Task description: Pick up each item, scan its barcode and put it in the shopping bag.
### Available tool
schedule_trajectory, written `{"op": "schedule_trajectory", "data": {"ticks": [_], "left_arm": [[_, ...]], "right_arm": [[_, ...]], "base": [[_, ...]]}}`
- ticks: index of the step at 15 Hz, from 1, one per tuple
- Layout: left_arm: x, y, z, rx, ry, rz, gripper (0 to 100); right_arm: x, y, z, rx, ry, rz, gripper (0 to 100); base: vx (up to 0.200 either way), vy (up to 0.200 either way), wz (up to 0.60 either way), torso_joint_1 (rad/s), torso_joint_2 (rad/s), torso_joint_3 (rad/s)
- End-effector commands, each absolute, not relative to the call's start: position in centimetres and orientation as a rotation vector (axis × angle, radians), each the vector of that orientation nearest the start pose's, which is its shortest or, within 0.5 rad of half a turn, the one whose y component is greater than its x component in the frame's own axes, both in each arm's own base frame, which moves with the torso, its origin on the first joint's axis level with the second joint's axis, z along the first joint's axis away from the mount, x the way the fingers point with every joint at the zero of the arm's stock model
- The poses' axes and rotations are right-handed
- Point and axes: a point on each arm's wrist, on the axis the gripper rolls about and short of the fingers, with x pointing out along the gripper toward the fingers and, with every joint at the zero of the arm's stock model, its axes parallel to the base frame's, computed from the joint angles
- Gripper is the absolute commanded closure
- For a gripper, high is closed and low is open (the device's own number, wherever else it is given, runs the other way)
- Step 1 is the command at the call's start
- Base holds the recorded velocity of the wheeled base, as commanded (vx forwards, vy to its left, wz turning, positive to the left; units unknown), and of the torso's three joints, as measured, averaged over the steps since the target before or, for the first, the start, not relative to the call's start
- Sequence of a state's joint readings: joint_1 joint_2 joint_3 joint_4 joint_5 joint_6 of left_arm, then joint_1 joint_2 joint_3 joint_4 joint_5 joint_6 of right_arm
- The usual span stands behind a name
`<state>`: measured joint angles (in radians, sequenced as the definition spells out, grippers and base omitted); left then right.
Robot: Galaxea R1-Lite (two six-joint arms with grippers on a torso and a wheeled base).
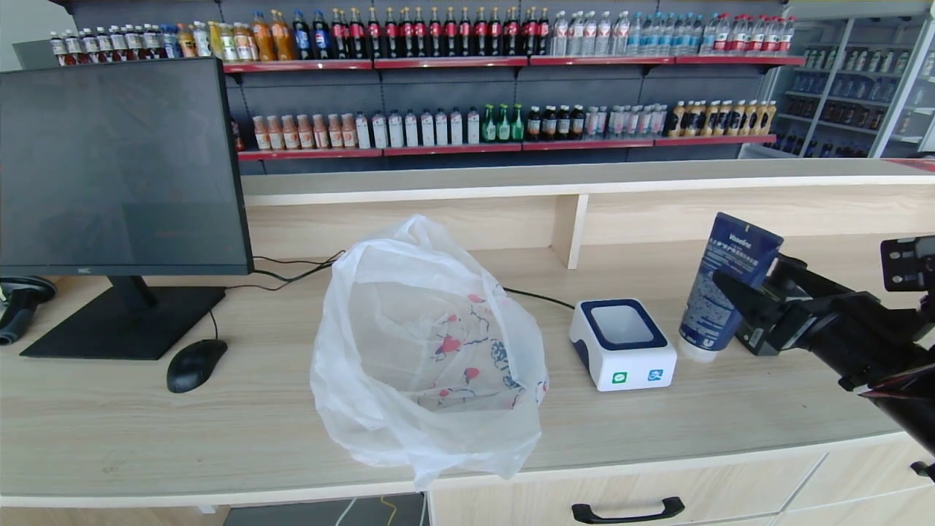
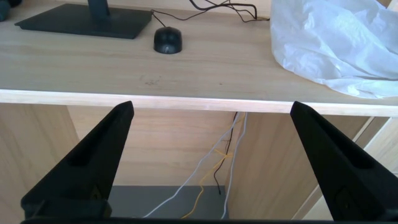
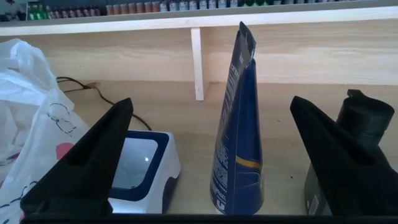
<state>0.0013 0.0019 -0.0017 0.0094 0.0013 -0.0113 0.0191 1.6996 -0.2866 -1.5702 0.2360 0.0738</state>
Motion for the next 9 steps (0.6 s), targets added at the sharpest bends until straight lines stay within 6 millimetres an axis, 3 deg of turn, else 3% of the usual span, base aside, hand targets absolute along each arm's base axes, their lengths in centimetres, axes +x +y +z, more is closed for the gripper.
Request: {"op": "schedule_trajectory", "data": {"ticks": [1, 4, 9], "left_arm": [[-2.3, 0.0, 7.5, -0.012, 0.009, 0.003, 0], [-2.3, 0.0, 7.5, -0.012, 0.009, 0.003, 0], [-2.3, 0.0, 7.5, -0.012, 0.009, 0.003, 0]], "right_arm": [[24.3, 1.0, 15.0, 0.057, -0.137, 0.259, 0], [25.6, 1.0, 15.3, 0.067, -0.159, 0.258, 0], [25.9, 0.7, 15.0, 0.075, -0.146, 0.249, 0]], "base": [[0.0, 0.0, 0.0, 0.0, 0.0, 0.0], [0.0, 0.0, 0.0, 0.0, 0.0, 0.0], [0.0, 0.0, 0.0, 0.0, 0.0, 0.0]]}}
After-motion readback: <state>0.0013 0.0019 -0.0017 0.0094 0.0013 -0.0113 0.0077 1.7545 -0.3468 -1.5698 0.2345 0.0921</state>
